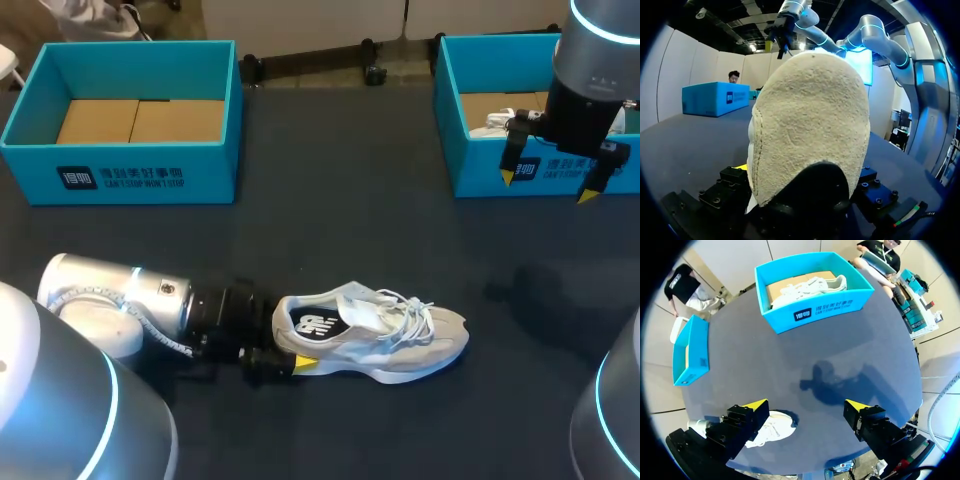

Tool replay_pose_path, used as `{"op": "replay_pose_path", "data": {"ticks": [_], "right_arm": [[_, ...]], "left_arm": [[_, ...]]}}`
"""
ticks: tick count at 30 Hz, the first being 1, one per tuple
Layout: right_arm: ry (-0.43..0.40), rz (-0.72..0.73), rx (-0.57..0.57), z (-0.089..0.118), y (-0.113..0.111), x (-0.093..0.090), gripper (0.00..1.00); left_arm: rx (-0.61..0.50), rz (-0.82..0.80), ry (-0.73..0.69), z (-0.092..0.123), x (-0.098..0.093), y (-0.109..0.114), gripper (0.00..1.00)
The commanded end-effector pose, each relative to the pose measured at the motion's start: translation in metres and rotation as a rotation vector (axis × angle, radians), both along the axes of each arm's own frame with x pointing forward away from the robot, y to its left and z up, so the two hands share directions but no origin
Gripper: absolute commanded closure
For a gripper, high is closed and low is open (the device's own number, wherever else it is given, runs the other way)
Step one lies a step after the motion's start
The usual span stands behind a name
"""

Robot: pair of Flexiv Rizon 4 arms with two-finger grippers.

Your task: Take the shoe out of the shoebox, open the shoe tongue, remove and reinsert the insole, then place the shoe into the shoebox

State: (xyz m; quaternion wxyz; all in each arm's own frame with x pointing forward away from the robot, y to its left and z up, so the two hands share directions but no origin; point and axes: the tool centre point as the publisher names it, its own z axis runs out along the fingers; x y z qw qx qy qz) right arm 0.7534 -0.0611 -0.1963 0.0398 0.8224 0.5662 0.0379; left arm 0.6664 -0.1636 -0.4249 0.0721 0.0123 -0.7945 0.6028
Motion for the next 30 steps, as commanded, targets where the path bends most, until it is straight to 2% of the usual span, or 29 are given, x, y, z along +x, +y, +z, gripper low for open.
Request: {"op": "replay_pose_path", "data": {"ticks": [1, 6, 8, 17, 19, 30], "right_arm": [[0.002, 0.014, -0.027, 0.005, 0.022, -0.001, 0.0], [0.01, 0.015, -0.033, 0.001, 0.055, -0.017, 0.0], [-0.016, 0.019, -0.019, -0.002, 0.069, -0.027, 0.0], [0.011, -0.031, -0.001, -0.013, 0.116, -0.062, 0.0], [0.019, -0.046, 0.04, -0.016, 0.122, -0.069, 0.0], [0.019, -0.046, 0.04, -0.016, 0.122, -0.069, 0.0]], "left_arm": [[0.0, -0.001, 0.0, -0.003, -0.001, 0.002, 1.0], [0.0, -0.001, 0.0, -0.003, -0.001, 0.002, 1.0], [0.0, -0.001, 0.0, -0.003, -0.001, 0.002, 1.0], [0.0, -0.001, 0.0, -0.003, -0.001, 0.002, 1.0], [0.0, -0.001, 0.0, -0.003, -0.001, 0.002, 1.0], [0.0, -0.001, 0.0, -0.003, -0.001, 0.002, 1.0]]}}
